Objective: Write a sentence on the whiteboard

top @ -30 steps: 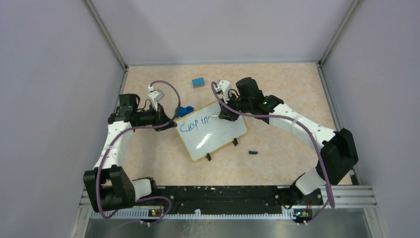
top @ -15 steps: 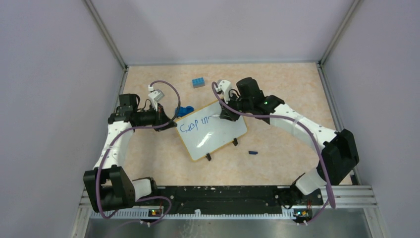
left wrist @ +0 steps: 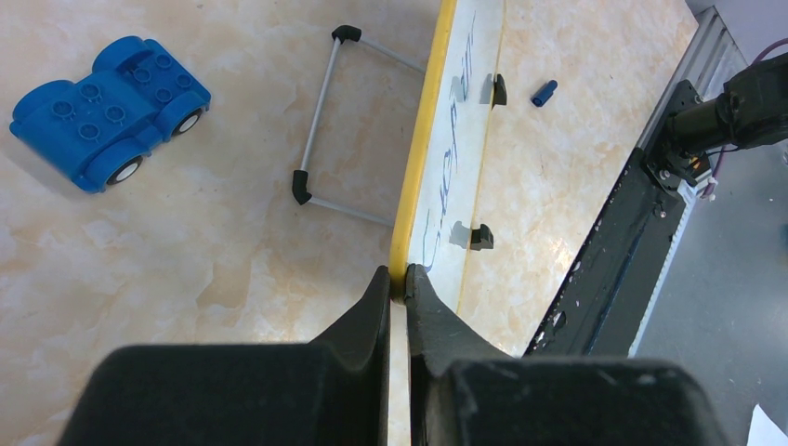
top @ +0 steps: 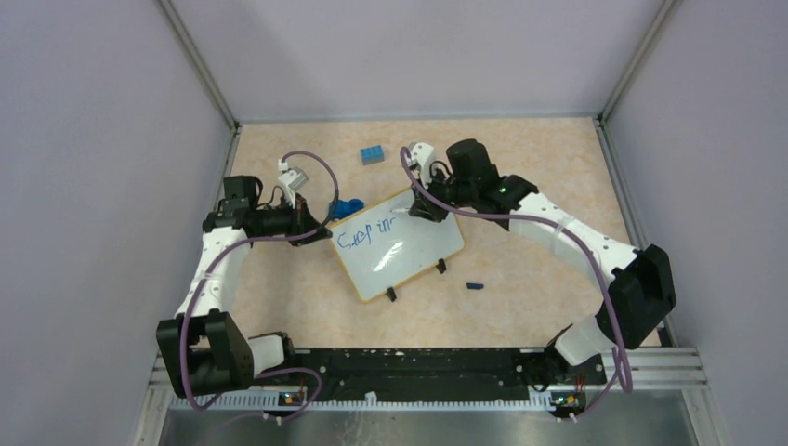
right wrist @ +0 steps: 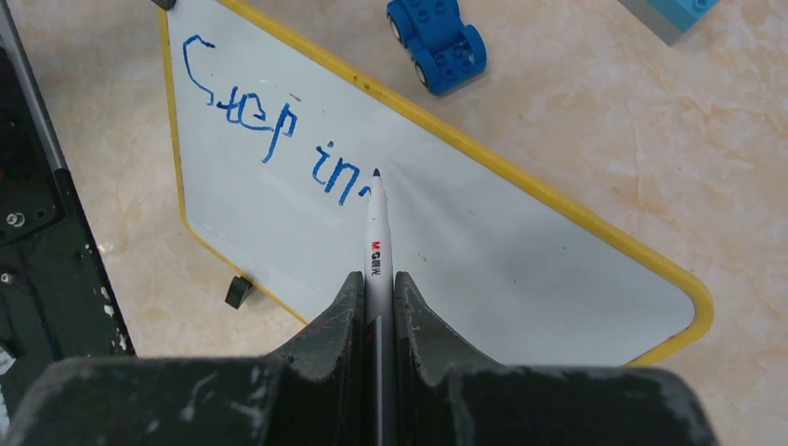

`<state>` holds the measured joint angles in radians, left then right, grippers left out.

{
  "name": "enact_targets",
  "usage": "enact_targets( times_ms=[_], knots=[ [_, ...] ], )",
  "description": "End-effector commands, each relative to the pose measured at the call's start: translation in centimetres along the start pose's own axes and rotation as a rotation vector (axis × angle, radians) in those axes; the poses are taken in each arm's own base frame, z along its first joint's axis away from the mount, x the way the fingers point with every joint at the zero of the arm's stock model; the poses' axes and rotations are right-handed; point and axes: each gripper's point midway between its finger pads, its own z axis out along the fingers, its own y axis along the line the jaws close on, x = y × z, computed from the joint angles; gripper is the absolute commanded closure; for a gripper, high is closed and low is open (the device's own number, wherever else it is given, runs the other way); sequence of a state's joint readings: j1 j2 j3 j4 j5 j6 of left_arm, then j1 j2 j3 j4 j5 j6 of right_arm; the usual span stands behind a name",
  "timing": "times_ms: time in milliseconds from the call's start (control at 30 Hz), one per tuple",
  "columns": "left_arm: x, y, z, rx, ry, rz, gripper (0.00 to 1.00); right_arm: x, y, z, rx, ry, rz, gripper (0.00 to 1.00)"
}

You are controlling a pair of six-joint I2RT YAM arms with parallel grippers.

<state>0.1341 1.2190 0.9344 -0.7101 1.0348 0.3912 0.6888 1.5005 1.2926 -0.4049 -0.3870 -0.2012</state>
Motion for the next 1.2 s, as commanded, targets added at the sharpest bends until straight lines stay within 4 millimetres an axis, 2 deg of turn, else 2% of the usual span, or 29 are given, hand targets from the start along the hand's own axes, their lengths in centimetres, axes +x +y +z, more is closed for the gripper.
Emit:
enact_targets(
  times_ms=[0,467,1167],
  knots=[
    [0.9,-0.3,0.2,0.002,0.022,0.02,1.0,-3.3,-0.8,-0.7,0.019,-0.085,-0.034,1.0],
    [0.9,-0.2,0.3,0.002,0.025,0.015,1.0,-1.5,-1.1,0.3,0.024,-0.039,-0.02,1.0],
    [1.0,-0.2,0.2,-0.005,0.026,0.016,1.0,1.3,0.4,-0.1,-0.014,0.01,-0.006,1.0]
  ],
)
